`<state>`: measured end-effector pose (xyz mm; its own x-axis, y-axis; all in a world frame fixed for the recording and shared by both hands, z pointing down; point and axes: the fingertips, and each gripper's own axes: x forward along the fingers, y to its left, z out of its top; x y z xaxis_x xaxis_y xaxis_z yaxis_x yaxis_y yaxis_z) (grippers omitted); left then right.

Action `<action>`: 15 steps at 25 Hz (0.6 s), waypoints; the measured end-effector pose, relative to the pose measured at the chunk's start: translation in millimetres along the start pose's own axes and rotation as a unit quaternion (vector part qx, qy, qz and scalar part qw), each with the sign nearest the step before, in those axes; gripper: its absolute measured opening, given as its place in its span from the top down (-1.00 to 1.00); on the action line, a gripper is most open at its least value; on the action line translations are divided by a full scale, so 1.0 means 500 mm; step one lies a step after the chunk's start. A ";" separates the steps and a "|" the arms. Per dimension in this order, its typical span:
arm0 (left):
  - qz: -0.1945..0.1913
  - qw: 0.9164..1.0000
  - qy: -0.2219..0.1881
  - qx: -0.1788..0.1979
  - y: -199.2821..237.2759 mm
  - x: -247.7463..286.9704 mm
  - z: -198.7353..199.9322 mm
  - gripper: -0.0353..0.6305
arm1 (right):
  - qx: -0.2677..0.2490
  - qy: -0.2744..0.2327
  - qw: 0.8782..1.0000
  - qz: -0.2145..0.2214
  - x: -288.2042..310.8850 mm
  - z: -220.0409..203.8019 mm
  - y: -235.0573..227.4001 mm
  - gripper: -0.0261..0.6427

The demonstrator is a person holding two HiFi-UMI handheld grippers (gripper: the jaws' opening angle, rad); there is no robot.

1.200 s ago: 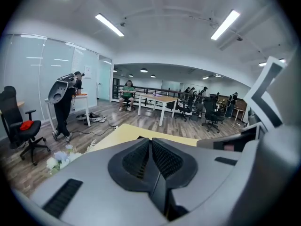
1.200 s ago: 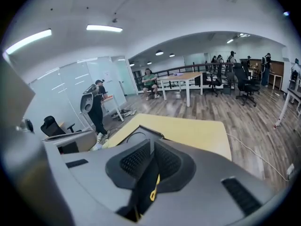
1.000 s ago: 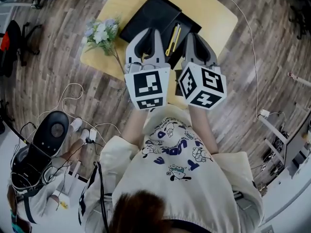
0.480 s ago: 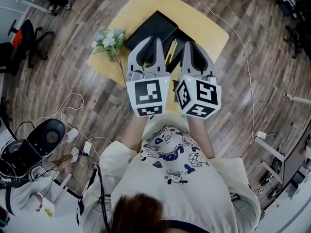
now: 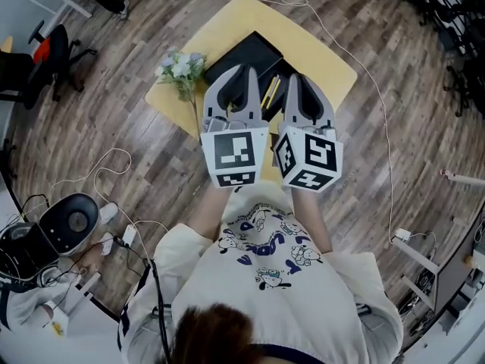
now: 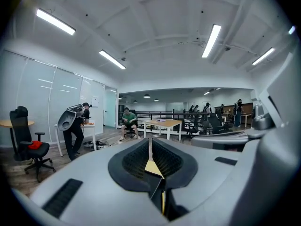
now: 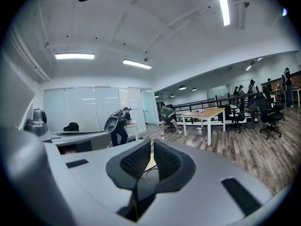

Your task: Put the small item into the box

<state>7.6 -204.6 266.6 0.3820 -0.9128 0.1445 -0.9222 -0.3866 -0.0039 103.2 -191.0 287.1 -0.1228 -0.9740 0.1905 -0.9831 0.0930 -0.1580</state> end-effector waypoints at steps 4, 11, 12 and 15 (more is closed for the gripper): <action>0.003 1.000 -0.004 0.002 -0.004 -0.004 0.006 0.79 | -0.004 -0.003 1.000 0.005 -0.004 0.004 0.002 0.80; 0.004 1.000 -0.007 0.004 -0.019 -0.011 0.012 0.79 | -0.008 -0.006 1.000 0.008 -0.012 0.007 -0.007 0.80; 0.005 1.000 -0.008 0.004 -0.020 -0.011 0.013 0.79 | -0.010 -0.007 1.000 0.008 -0.013 0.009 -0.007 0.80; 0.007 1.000 -0.009 0.006 -0.024 -0.014 0.017 0.79 | -0.014 -0.009 1.000 0.010 -0.017 0.013 -0.008 0.80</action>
<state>16.3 -194.7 256.9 0.3710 -0.9201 0.1258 -0.9265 -0.3759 -0.0169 108.9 -184.2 279.8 -0.1398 -0.9756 0.1693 -0.9839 0.1175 -0.1350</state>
